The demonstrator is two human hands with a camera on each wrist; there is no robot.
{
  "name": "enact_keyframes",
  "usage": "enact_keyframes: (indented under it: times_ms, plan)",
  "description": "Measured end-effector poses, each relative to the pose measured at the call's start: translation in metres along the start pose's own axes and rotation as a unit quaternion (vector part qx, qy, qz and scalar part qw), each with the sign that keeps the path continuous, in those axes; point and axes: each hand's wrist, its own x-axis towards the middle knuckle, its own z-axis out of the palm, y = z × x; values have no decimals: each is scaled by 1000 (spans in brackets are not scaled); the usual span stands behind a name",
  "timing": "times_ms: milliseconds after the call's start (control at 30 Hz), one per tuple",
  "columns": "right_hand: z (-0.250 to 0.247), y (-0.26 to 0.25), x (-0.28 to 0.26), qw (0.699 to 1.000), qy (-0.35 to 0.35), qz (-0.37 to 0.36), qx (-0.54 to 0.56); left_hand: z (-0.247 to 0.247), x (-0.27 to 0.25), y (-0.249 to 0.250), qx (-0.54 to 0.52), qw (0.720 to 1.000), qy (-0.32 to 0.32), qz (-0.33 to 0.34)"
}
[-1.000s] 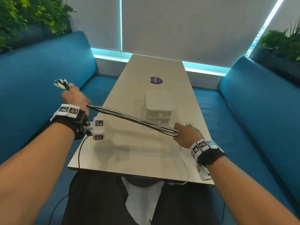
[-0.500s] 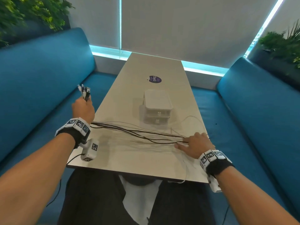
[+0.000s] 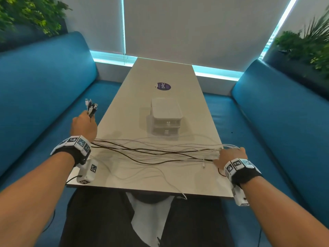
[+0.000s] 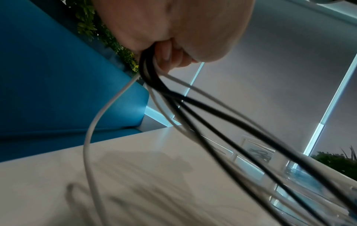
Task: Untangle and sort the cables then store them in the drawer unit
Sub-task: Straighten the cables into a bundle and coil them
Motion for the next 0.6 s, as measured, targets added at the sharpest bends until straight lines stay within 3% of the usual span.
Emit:
enact_keyframes:
  times_ms: [100, 267, 400, 467, 600]
  plan:
    - [1, 6, 4, 998, -3, 52, 18, -2, 2, 6, 5, 1000, 6, 14]
    - [0, 19, 1, 996, 37, 69, -40, -4, 3, 14, -12, 1000, 24, 15]
    - [2, 20, 5, 999, 7, 14, 44, -2, 0, 23, -28, 999, 29, 13]
    - [3, 20, 3, 1000, 10, -11, 19, -2, 0, 25, -38, 999, 30, 9]
    - [7, 10, -2, 998, 50, 1, 26, -4, -4, 30, -45, 998, 29, 12]
